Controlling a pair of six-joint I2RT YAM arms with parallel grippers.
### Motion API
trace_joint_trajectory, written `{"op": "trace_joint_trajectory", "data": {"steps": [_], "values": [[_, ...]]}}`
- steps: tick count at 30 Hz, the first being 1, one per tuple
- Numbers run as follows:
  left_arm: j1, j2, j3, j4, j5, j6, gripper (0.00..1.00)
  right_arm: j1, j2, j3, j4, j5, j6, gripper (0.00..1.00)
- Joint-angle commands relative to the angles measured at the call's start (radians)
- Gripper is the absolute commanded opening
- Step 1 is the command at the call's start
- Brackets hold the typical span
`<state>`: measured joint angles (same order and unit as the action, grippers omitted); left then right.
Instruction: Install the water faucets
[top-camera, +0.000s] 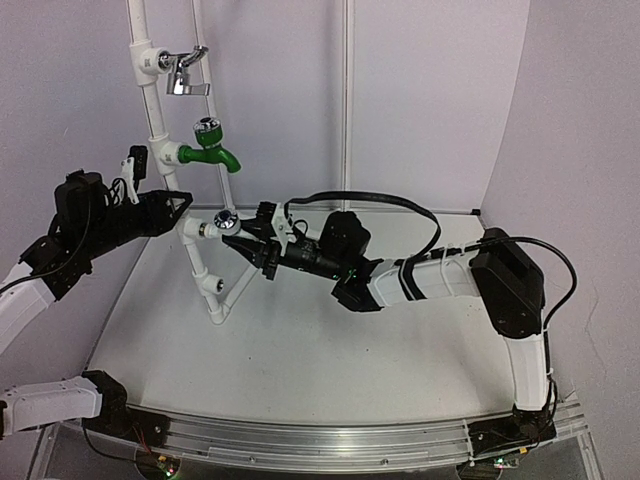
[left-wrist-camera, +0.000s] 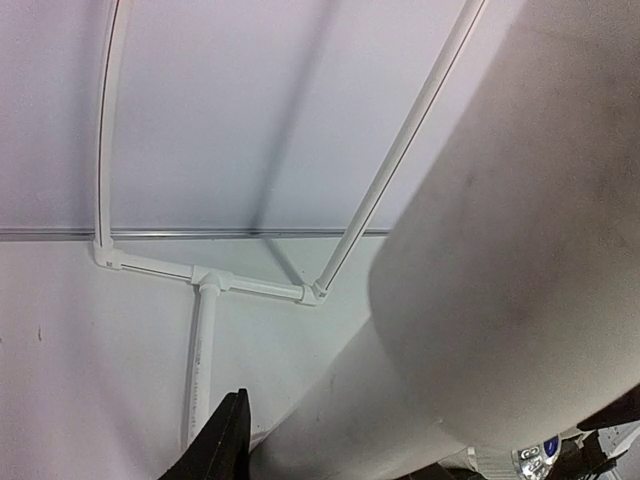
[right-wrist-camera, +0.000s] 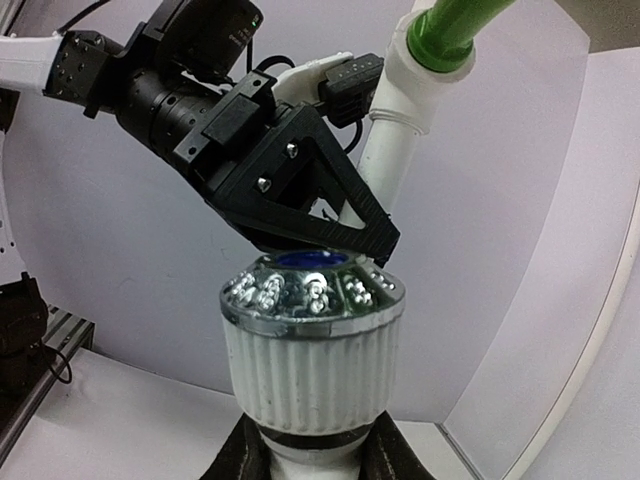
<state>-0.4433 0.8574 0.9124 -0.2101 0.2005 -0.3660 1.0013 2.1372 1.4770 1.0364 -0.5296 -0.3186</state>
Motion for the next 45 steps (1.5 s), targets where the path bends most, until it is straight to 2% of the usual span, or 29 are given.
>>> {"op": "trace_joint_trajectory", "data": {"steps": [1, 6, 16, 21, 26, 30, 36, 37, 38, 42, 43, 44, 45], "values": [[-0.096, -0.002, -0.007, 0.021, 0.261, -0.312, 0.00, -0.010, 0.051, 0.036, -0.144, 0.199, 0.117, 0.00], [-0.113, 0.004, -0.008, 0.035, 0.247, -0.315, 0.00, -0.005, 0.044, 0.028, -0.128, 0.224, 0.236, 0.00], [-0.122, -0.010, -0.041, 0.089, 0.217, -0.353, 0.00, 0.015, 0.089, -0.009, 0.044, 0.346, 0.491, 0.00], [-0.124, -0.015, -0.054, 0.098, 0.190, -0.361, 0.00, 0.046, 0.106, -0.020, 0.093, 0.450, 0.622, 0.00], [-0.126, -0.021, -0.064, 0.111, 0.171, -0.369, 0.00, 0.060, 0.122, -0.028, 0.139, 0.462, 0.740, 0.00], [-0.126, -0.052, -0.090, 0.106, 0.108, -0.380, 0.00, 0.050, 0.040, -0.124, 0.174, 0.438, 0.789, 0.00], [-0.124, -0.056, -0.070, 0.044, 0.053, -0.379, 0.02, -0.025, -0.159, -0.285, 0.180, 0.292, 0.818, 0.00], [-0.124, -0.053, -0.063, 0.034, 0.051, -0.377, 0.07, -0.034, -0.196, -0.317, 0.180, 0.268, 0.807, 0.00], [-0.124, -0.053, -0.055, 0.024, 0.049, -0.374, 0.16, -0.042, -0.228, -0.347, 0.179, 0.236, 0.788, 0.00], [-0.124, -0.082, -0.027, -0.022, 0.052, -0.371, 0.63, -0.059, -0.326, -0.432, 0.172, 0.054, 0.736, 0.00], [-0.124, -0.095, -0.018, -0.041, 0.054, -0.372, 0.81, -0.060, -0.343, -0.437, 0.169, 0.002, 0.723, 0.00], [-0.124, -0.108, -0.009, -0.058, 0.059, -0.372, 0.92, -0.060, -0.357, -0.435, 0.167, -0.052, 0.714, 0.00], [-0.124, -0.121, 0.006, -0.086, 0.060, -0.372, 0.96, -0.059, -0.367, -0.430, 0.166, -0.112, 0.719, 0.00]]}}
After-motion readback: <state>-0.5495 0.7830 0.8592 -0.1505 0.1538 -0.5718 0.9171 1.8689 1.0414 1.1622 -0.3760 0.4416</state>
